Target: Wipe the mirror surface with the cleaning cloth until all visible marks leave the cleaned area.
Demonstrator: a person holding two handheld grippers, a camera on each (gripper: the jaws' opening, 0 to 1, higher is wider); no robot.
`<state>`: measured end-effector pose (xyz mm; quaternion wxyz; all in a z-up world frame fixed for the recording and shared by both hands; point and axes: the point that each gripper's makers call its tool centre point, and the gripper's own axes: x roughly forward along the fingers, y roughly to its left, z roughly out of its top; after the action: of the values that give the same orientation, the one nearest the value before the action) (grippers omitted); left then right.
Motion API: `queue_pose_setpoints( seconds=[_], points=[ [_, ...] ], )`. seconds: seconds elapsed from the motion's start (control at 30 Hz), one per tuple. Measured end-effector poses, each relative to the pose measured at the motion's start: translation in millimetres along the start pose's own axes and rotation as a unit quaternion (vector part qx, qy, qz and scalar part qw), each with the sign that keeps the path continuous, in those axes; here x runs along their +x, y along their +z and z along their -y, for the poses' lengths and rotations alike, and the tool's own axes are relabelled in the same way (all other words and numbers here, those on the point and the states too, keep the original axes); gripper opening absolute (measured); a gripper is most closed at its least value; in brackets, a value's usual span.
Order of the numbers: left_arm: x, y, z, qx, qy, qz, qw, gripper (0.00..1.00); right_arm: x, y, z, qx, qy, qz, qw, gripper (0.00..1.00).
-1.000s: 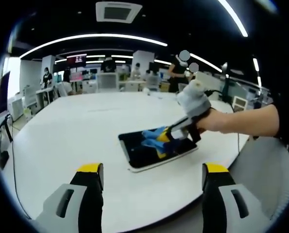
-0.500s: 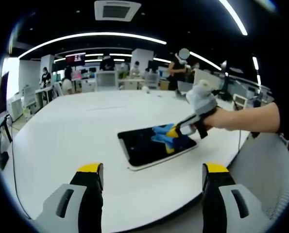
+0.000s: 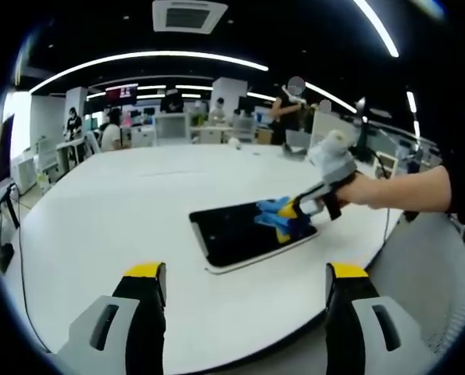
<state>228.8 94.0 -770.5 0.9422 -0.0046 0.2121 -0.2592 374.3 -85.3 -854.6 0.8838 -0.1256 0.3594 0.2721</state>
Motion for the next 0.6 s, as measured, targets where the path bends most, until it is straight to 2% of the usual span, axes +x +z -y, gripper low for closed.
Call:
queue_pose_setpoints(
  seconds=[0.23, 0.37, 0.6],
  points=[
    [0, 1.1, -1.2, -0.003, 0.002, 0.004, 1.0000, 0.83, -7, -5.7, 7, 0.010, -0.008, -0.003, 0.9999, 0.00],
    [0, -0.6, -0.1, 0.001, 0.000, -0.002, 1.0000, 0.83, -17, -10.9, 5, 0.035, -0.012, 0.011, 0.9993, 0.00],
    [0, -0.1, -0.2, 0.003, -0.001, 0.001, 1.0000, 0.83, -28, -16.9, 2, 0.040, -0.013, 0.012, 0.9991, 0.00]
  ],
)
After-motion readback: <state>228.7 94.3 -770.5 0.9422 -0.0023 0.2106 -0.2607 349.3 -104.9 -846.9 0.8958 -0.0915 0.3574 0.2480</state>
